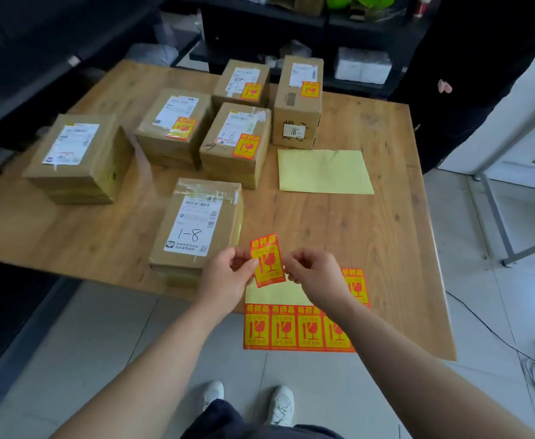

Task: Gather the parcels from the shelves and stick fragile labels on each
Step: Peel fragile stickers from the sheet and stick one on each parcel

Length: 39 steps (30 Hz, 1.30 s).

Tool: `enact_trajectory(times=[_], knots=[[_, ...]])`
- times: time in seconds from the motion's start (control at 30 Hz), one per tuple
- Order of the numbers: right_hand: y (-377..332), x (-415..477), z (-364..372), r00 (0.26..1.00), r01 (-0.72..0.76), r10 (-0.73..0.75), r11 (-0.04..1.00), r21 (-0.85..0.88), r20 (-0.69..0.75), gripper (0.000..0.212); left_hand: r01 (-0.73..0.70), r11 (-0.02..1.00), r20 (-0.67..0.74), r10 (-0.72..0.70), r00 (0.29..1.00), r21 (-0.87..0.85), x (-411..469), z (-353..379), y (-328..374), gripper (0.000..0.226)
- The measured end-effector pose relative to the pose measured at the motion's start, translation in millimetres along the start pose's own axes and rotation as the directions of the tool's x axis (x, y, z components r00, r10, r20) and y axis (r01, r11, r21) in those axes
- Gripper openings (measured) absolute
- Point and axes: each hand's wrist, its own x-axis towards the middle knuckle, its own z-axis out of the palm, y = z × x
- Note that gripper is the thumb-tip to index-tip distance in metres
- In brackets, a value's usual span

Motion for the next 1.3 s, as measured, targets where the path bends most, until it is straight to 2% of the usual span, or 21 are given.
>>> enact_trajectory(times=[0.2,0.33,0.43,0.6,0.73,0.8,1.0,1.3], knots=[[-30,-11,33,0.999,-0.033,0.036,0.995,0.097,-0.035,0.027,0.003,1.000,0.011,-0.003,1.000,-0.024,0,-42,7,0.004],[-44,-14,52,0.997,-0.014,0.017,0.999,0.051,-0.069,0.019,0.004,1.000,0.064,-0.004,0.998,-0.010,6,-68,10,0.003],[-51,-13,70,0.995,-0.030,0.033,0.999,0.032,-0.093,0.020,-0.033,0.999,0.069,0.030,0.997,0.035,16,-86,9,0.010],[-63,-7,101,0.979,-0.158,0.173,0.977,0.141,-0.106,0.023,-0.001,0.996,0.054,-0.003,0.999,0.085,36,-105,5,0.016],[-73,5,112,0.948,-0.244,0.282,0.942,0.233,-0.146,0.025,0.011,0.995,0.073,-0.018,0.997,0.099,52,-115,8,0.045],[-75,10,113,0.934,-0.285,0.326,0.927,0.244,-0.148,0.024,-0.008,0.992,0.107,-0.005,0.994,0.124,60,-119,11,0.047],[-72,14,121,0.914,-0.345,0.380,0.913,0.217,-0.143,0.023,-0.050,0.972,0.158,0.014,0.987,0.229,66,-124,14,0.050],[-67,10,126,0.942,-0.274,0.264,0.961,-0.019,-0.209,0.024,-0.167,0.917,0.158,0.116,0.981,0.362,59,-126,14,0.044]])
